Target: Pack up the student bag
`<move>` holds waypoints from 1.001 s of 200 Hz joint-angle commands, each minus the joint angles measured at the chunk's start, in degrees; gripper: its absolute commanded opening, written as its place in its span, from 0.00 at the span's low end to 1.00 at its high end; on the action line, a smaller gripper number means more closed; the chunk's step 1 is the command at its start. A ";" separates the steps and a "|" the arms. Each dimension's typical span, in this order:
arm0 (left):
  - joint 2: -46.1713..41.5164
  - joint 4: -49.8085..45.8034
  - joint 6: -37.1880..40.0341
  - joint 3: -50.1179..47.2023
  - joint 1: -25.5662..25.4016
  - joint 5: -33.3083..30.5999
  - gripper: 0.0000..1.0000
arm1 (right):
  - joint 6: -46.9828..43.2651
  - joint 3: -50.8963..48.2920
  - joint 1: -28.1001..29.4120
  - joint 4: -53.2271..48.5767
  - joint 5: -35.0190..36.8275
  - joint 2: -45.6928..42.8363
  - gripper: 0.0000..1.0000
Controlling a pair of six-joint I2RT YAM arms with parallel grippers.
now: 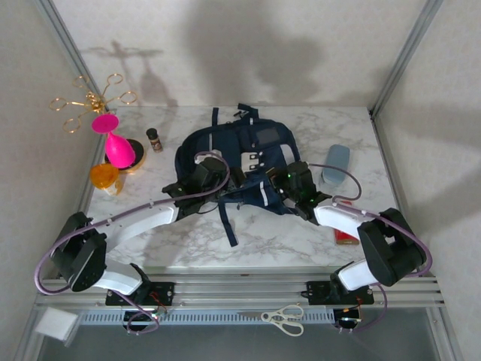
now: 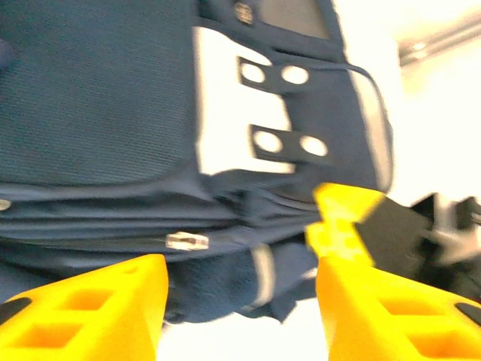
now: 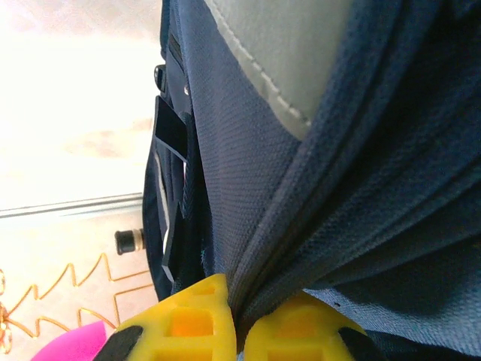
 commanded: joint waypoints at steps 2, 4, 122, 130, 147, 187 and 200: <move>3.20 -10.43 -3.49 4.31 -3.90 -3.54 0.62 | 2.85 -0.71 2.44 10.53 -0.66 -2.16 0.00; 3.65 -10.78 -3.57 4.75 -4.19 -3.69 0.63 | 2.98 -0.73 2.46 10.49 -0.67 -2.25 0.00; 21.17 -30.87 -0.17 23.23 -10.74 -26.61 0.61 | 7.63 -1.41 4.05 14.17 -2.62 -1.39 0.00; 21.89 -31.36 0.13 24.24 -10.06 -26.46 0.61 | 7.12 -1.15 4.08 13.98 -2.72 -1.39 0.00; 22.85 -30.08 2.19 25.04 -9.45 -26.06 0.60 | 6.77 -0.82 4.19 12.89 -2.37 -1.48 0.00; 24.92 -29.14 3.38 25.99 -9.32 -24.66 0.59 | 7.31 -0.62 4.15 12.82 -2.29 -0.78 0.00; 25.39 -28.46 3.11 25.14 -8.57 -25.02 0.59 | 7.47 -0.69 4.15 13.60 -2.20 -0.86 0.00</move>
